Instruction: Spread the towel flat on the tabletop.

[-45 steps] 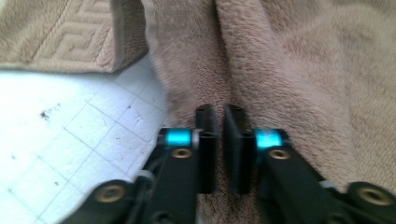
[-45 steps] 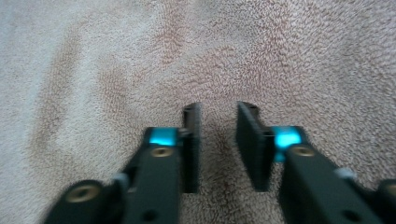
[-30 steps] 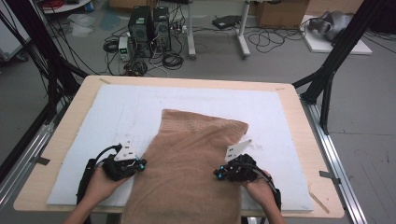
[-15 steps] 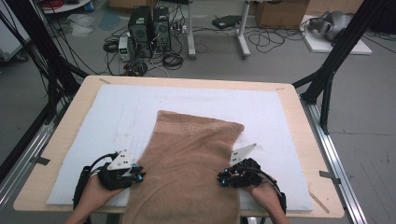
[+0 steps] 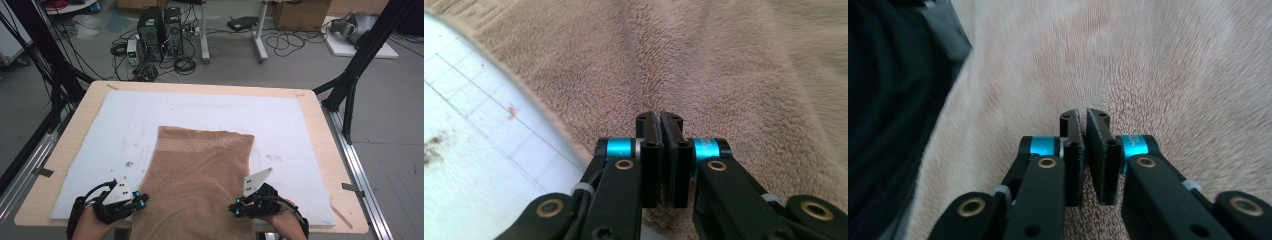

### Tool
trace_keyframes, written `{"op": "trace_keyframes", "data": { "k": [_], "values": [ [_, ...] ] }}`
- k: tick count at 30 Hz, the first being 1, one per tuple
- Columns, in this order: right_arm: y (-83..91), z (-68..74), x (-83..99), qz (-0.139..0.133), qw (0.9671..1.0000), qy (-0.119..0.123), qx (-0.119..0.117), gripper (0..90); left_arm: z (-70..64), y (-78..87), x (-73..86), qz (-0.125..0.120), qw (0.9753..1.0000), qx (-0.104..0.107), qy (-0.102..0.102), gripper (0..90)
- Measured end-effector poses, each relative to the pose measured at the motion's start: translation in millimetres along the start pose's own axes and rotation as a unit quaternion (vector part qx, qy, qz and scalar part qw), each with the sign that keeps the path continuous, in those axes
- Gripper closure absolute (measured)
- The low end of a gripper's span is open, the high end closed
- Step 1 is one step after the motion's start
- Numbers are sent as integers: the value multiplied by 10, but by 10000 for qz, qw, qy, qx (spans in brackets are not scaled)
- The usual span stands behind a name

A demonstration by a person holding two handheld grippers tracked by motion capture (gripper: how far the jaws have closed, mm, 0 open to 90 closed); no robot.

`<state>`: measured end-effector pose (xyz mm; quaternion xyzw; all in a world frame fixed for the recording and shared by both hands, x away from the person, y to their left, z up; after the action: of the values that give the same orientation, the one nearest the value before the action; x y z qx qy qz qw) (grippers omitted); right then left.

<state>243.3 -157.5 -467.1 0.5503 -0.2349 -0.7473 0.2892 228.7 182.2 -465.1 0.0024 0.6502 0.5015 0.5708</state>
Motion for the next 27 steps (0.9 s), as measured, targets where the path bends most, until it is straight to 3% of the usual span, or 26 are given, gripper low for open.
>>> {"op": "trace_keyframes", "data": {
  "k": [1, 3, 7, 10, 12, 14, 16, 21, 24, 25, 27],
  "values": [
    [33, 0, -27, -91, 10000, -7, 22, 794, 35, 14, -22, -40, 10000, -36, 26, 788],
    [148, -98, -111, -268, 9992, -15, 306, 716, 135, -11, -81, -108, 9999, -85, 99, 693],
    [275, -465, -152, -64, 9953, -304, 919, 658, 344, -218, -221, -167, 9995, -106, 233, 657],
    [257, -663, -124, -19, 9940, -564, 939, 658, 404, -438, -277, -66, 9993, 12, 365, 640],
    [174, -725, -80, 119, 9941, -649, 864, 732, 373, -560, -232, 201, 9994, 122, 261, 692],
    [85, -718, -31, 247, 9941, -620, 850, 836, 342, -567, -215, 113, 9997, 78, 212, 825],
    [72, -670, -16, 141, 9954, -571, 752, 883, 329, -536, -206, 151, 9998, 28, 162, 872],
    [54, -477, 15, 243, 9977, -411, 480, 891, 285, -377, -106, 165, 9996, 136, 163, 881],
    [58, -334, 11, 185, 9990, -313, 245, 880, 279, -266, -43, 74, 9992, 256, 307, 876],
    [78, -318, -1, 134, 9991, -289, 262, 843, 306, -232, -47, 3, 9990, 270, 357, 874],
    [165, -347, -56, -69, 9986, -302, 427, 791, 400, -224, -101, -75, 9987, 136, 485, 753]
  ]
}}
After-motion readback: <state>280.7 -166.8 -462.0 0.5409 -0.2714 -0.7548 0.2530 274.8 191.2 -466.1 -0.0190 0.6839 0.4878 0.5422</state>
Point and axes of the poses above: each handheld gripper's, and its own axes: y roughly backward along the jaws, x roughly out of its underside, z roughly to its left, the point moved 6 cm from there along -y, roughly forward along the jaws, and after that the axes turned 9 degrees about -x, right-handed, at the moved point
